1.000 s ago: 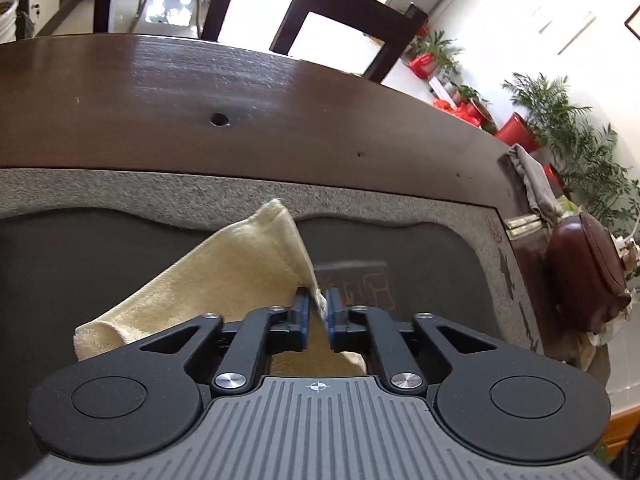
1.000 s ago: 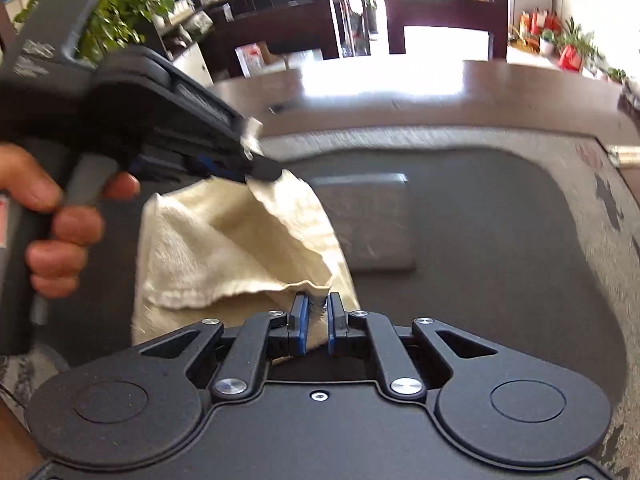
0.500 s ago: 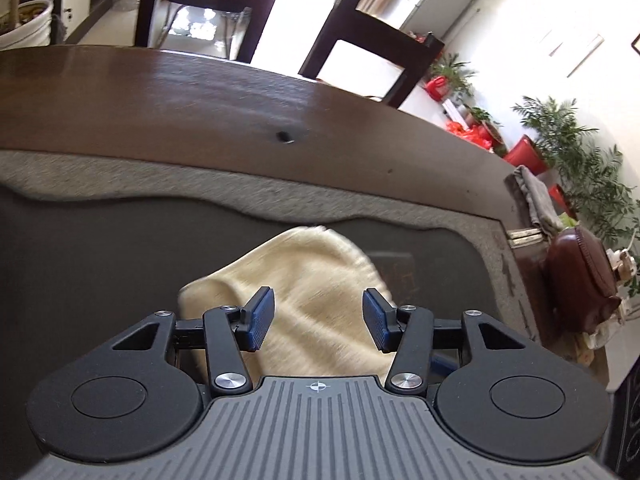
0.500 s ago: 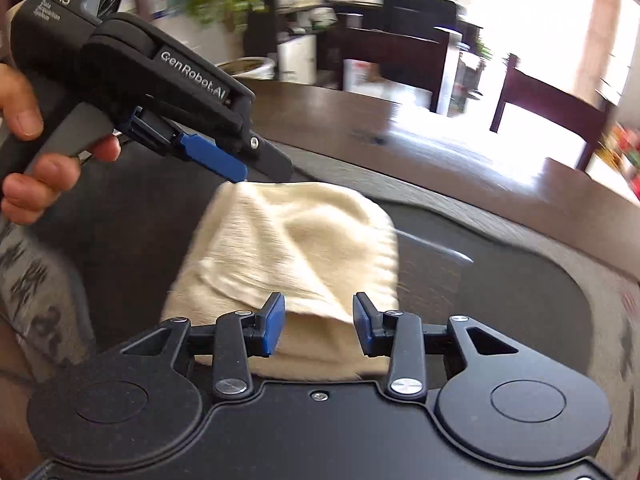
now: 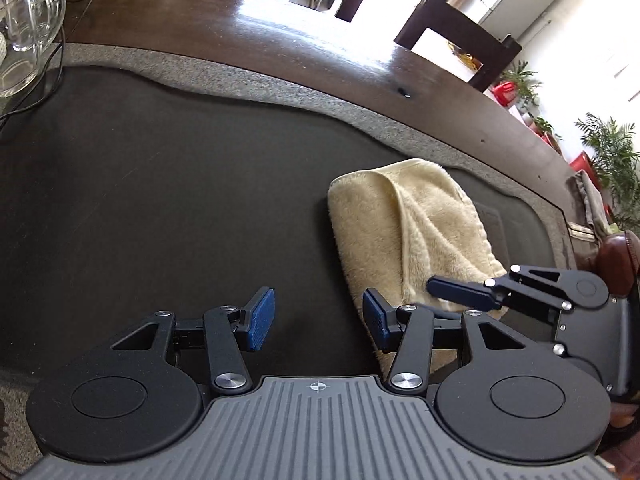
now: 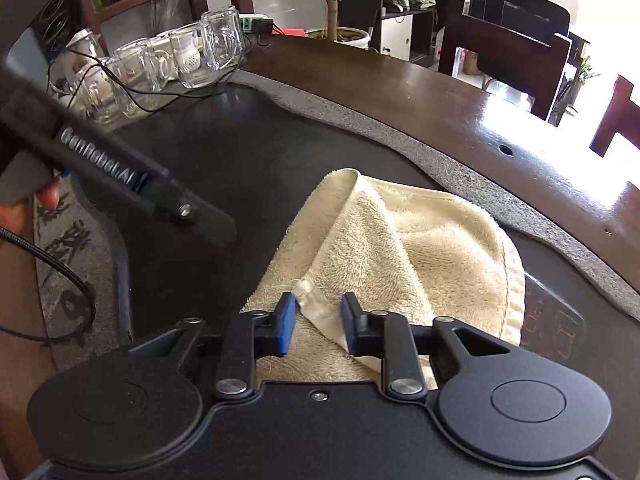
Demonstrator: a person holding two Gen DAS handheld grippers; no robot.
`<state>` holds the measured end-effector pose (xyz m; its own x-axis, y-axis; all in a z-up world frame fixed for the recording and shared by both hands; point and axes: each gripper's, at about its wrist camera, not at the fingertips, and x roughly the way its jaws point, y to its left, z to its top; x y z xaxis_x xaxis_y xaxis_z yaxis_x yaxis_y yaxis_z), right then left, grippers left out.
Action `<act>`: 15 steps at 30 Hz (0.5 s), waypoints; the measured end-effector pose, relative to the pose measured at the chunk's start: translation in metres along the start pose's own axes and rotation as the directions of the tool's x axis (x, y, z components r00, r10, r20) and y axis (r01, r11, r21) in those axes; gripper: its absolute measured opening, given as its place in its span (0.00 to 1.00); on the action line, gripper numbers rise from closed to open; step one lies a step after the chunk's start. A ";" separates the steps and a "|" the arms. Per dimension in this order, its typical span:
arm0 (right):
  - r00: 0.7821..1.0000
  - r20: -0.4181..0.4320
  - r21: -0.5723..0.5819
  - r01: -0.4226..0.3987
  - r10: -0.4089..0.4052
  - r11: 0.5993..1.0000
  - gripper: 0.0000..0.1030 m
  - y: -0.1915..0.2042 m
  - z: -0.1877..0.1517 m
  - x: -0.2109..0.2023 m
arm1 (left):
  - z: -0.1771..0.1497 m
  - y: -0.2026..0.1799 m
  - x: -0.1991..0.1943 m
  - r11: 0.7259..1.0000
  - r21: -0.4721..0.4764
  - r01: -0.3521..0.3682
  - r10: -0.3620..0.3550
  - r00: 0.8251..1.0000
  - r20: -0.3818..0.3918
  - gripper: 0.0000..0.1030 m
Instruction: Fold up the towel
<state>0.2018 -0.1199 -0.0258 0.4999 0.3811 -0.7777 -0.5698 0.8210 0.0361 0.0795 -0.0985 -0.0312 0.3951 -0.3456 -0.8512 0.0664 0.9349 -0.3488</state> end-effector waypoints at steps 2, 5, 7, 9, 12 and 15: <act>1.000 0.009 0.004 0.012 -0.012 1.000 0.03 -0.003 0.003 -0.002 | -0.001 0.001 0.001 1.000 -0.005 -0.001 0.001 1.000 -0.005 0.49; 0.999 0.024 0.012 0.032 -0.033 0.999 0.00 -0.008 0.006 -0.005 | -0.001 -0.001 0.002 1.000 0.000 0.003 -0.003 1.000 -0.008 0.49; 0.998 0.034 0.016 0.049 -0.049 0.999 0.00 -0.014 0.009 -0.007 | -0.001 -0.006 0.005 1.000 0.015 0.012 -0.011 1.000 -0.015 0.49; 0.997 0.043 0.020 0.064 -0.065 0.998 0.00 -0.018 0.012 -0.010 | -0.001 -0.009 0.007 1.000 0.025 0.019 -0.018 1.000 -0.020 0.49; 0.995 0.056 0.022 0.086 -0.087 0.996 0.00 -0.024 0.017 -0.013 | 0.001 -0.017 0.011 0.998 0.047 0.032 -0.030 0.999 -0.033 0.49; 0.995 0.060 0.025 0.077 -0.079 0.997 0.00 -0.027 0.020 -0.016 | 0.002 -0.021 0.013 0.998 0.053 0.035 -0.033 0.999 -0.037 0.49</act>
<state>0.2222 -0.1393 -0.0022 0.5816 0.3403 -0.7388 -0.5130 0.8583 -0.0085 0.0849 -0.1219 -0.0339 0.3583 -0.3795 -0.8530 0.1292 0.9250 -0.3572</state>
